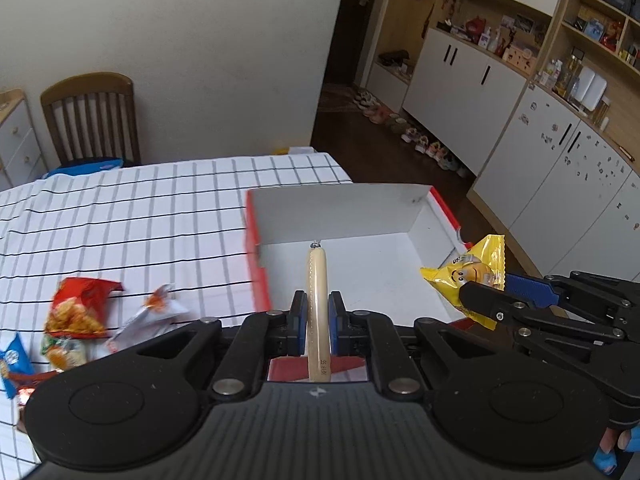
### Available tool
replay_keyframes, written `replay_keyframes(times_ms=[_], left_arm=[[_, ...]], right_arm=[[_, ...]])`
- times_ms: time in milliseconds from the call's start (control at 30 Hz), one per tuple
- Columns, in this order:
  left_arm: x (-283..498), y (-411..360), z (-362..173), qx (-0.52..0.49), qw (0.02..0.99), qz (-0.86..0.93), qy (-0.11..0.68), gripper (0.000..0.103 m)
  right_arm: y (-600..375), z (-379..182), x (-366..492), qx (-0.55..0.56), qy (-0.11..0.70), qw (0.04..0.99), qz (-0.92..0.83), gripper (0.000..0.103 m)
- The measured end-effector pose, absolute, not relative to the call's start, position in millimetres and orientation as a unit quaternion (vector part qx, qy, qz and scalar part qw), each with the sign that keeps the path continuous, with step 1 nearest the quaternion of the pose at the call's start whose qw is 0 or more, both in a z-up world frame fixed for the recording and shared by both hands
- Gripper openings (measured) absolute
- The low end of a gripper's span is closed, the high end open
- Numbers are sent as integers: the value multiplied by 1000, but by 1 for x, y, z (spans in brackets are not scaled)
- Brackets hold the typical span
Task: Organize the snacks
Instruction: 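Carry the stick and yellow bag with both tools over the open shoebox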
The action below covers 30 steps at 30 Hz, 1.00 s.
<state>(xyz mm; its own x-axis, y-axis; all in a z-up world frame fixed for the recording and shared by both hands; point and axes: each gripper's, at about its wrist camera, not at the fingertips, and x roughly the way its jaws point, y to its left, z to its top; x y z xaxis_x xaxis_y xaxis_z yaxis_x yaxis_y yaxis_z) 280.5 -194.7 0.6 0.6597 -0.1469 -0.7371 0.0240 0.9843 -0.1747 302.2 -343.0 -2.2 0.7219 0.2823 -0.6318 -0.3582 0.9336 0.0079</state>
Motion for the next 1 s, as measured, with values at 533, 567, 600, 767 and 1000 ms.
replay_keyframes(times_ms=[533, 567, 600, 767, 1000], left_arm=[[368, -246, -45, -55, 880, -37, 470, 11], [373, -246, -50, -57, 877, -34, 476, 11], [378, -247, -55, -58, 873, -32, 483, 11], [399, -255, -76, -52, 863, -24, 502, 11], [416, -267, -102, -42, 847, -20, 529, 11]], right_arm=[[-358, -43, 360, -75, 379, 910, 153, 26], [-359, -47, 364, -79, 384, 907, 154, 26], [-359, -51, 368, -82, 388, 906, 151, 26], [-364, -65, 386, -81, 415, 895, 145, 26], [-368, -85, 402, -83, 447, 879, 145, 26]])
